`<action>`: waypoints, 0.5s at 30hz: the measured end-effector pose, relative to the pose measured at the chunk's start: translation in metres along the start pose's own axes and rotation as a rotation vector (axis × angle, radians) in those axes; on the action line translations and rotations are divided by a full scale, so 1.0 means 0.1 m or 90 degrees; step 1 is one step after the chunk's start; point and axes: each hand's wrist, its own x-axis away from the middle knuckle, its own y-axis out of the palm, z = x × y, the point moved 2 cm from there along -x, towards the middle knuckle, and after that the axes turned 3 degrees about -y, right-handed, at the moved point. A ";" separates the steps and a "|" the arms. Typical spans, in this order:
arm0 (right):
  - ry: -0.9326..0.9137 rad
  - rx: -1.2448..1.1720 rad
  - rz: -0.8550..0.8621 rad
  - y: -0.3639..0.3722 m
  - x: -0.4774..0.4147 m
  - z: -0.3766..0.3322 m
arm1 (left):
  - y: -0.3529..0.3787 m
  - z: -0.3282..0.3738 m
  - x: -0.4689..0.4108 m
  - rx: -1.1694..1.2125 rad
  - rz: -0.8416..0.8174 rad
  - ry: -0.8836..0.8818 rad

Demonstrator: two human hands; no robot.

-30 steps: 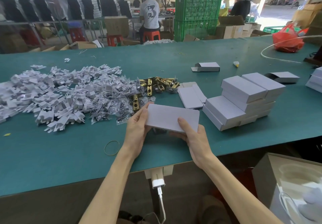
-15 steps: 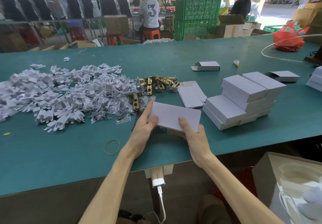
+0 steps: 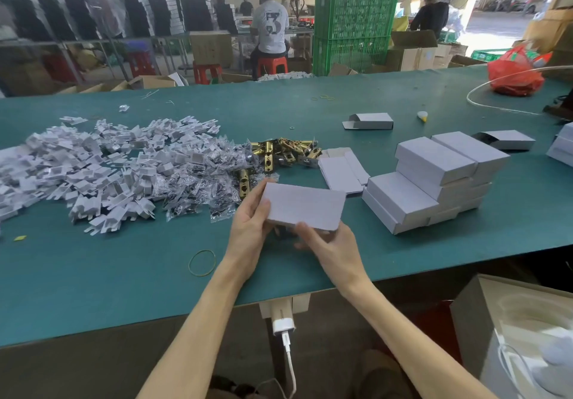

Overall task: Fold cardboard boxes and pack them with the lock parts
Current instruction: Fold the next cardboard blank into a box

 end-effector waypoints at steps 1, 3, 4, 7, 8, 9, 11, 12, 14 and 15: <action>-0.045 0.042 -0.006 0.02 0.01 -0.01 | -0.01 0.01 0.00 0.028 0.015 0.000; -0.122 0.130 -0.003 0.03 0.03 0.00 | -0.04 0.05 0.00 0.087 0.055 -0.007; -0.133 0.150 0.006 0.03 0.03 0.01 | -0.06 0.06 -0.01 0.110 0.077 -0.016; -0.085 0.132 -0.011 0.04 0.01 0.04 | -0.06 0.07 0.01 0.091 0.078 -0.043; -0.070 0.127 -0.019 0.04 0.00 0.05 | -0.04 0.06 0.02 0.042 0.062 -0.040; -0.063 0.124 -0.022 0.04 0.00 0.07 | -0.02 0.05 0.03 -0.011 0.047 -0.031; -0.069 0.104 -0.019 0.02 0.00 0.06 | 0.01 0.04 0.05 -0.085 0.023 -0.009; -0.076 0.095 -0.016 0.01 0.00 0.05 | 0.02 0.04 0.05 -0.102 0.014 -0.002; -0.086 0.099 -0.009 0.02 0.02 0.01 | 0.02 0.04 0.06 -0.114 0.003 -0.002; -0.087 0.102 -0.002 0.03 0.02 -0.01 | 0.02 0.05 0.06 -0.116 0.000 -0.003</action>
